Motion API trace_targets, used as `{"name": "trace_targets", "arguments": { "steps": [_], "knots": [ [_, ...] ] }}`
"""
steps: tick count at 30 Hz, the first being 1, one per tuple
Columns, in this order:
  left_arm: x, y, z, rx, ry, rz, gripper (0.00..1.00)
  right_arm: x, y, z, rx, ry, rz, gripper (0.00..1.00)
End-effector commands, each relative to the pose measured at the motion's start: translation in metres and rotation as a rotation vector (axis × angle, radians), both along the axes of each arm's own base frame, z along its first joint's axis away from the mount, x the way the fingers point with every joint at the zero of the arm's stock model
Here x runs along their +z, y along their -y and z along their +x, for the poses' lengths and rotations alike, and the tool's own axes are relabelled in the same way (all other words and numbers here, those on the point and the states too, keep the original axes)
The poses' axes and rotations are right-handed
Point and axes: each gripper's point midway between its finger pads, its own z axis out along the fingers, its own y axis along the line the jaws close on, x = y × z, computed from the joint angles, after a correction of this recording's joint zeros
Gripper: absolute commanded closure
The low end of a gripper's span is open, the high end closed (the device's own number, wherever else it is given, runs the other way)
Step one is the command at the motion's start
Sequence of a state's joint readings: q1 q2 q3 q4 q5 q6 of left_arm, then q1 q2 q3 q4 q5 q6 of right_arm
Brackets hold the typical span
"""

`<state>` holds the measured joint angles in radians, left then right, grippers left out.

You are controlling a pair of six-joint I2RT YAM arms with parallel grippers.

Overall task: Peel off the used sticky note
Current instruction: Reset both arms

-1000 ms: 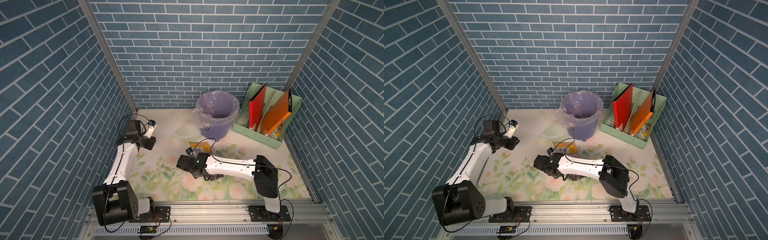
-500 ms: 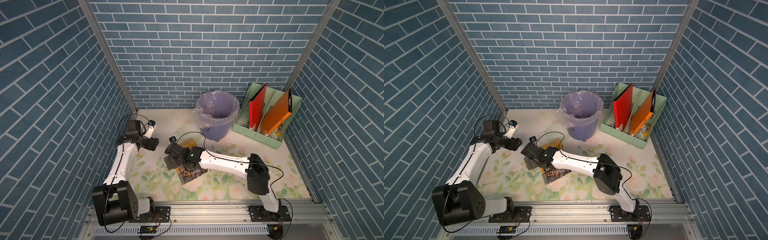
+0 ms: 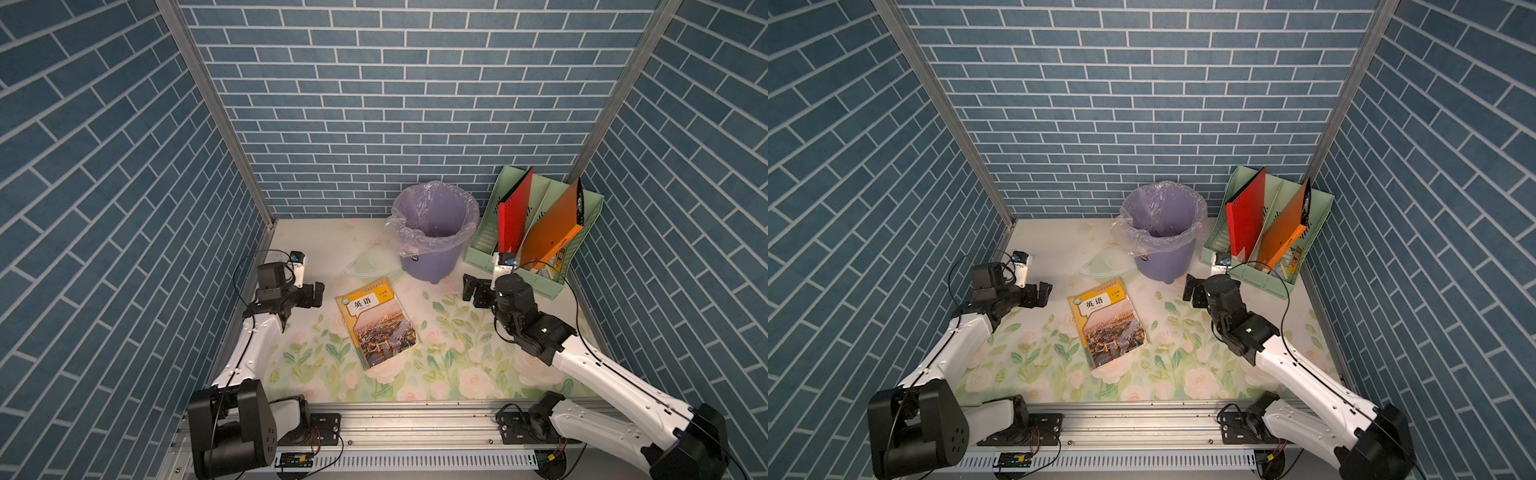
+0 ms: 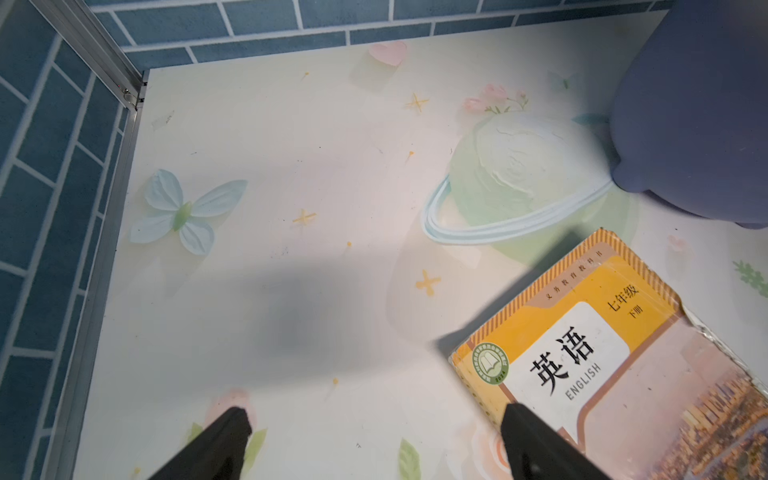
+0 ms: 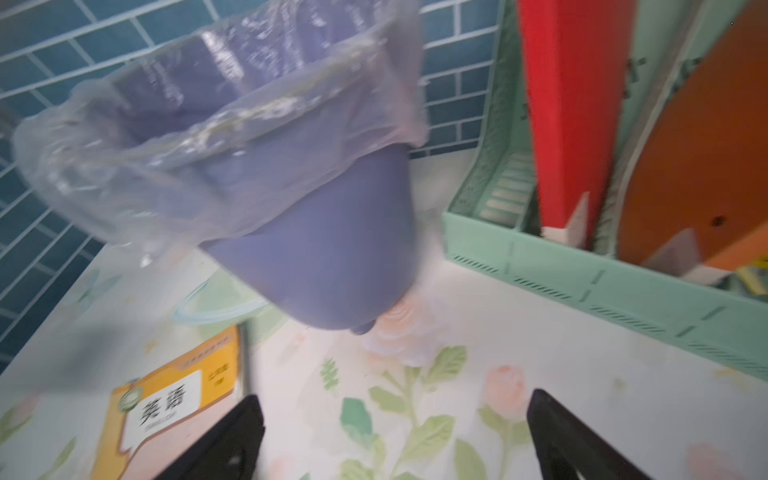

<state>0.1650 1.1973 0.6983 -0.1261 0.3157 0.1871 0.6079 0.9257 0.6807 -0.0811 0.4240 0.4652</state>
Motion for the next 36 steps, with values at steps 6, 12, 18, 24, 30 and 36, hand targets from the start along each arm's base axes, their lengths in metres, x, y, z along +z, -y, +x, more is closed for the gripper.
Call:
{"name": "trace_targets", "arguments": {
  "steps": [6,12,18,24,30,36],
  "knots": [
    [0.023,0.001,0.016,0.075,0.425,-0.12,0.0,-0.013,0.142,0.006,-0.495,0.272,-0.112,0.0],
    [0.023,-0.003,0.004,0.12,0.608,-0.152,0.0,-0.053,0.177,0.003,-0.61,0.284,-0.167,0.01],
    [0.019,0.011,-0.012,0.081,0.716,-0.12,0.0,-0.064,0.18,0.004,-0.57,0.361,-0.225,0.01],
    [0.016,0.006,-0.02,0.17,0.746,-0.066,0.0,-0.072,0.153,0.02,-0.374,0.404,-0.286,0.01],
    [-0.005,-0.007,0.015,0.296,0.594,-0.01,0.0,-0.094,0.11,0.049,-0.104,0.35,-0.349,0.0],
    [-0.006,0.004,0.018,0.249,0.583,0.008,0.0,-0.102,0.122,0.066,-0.1,0.285,-0.29,0.01]
  ]
}}
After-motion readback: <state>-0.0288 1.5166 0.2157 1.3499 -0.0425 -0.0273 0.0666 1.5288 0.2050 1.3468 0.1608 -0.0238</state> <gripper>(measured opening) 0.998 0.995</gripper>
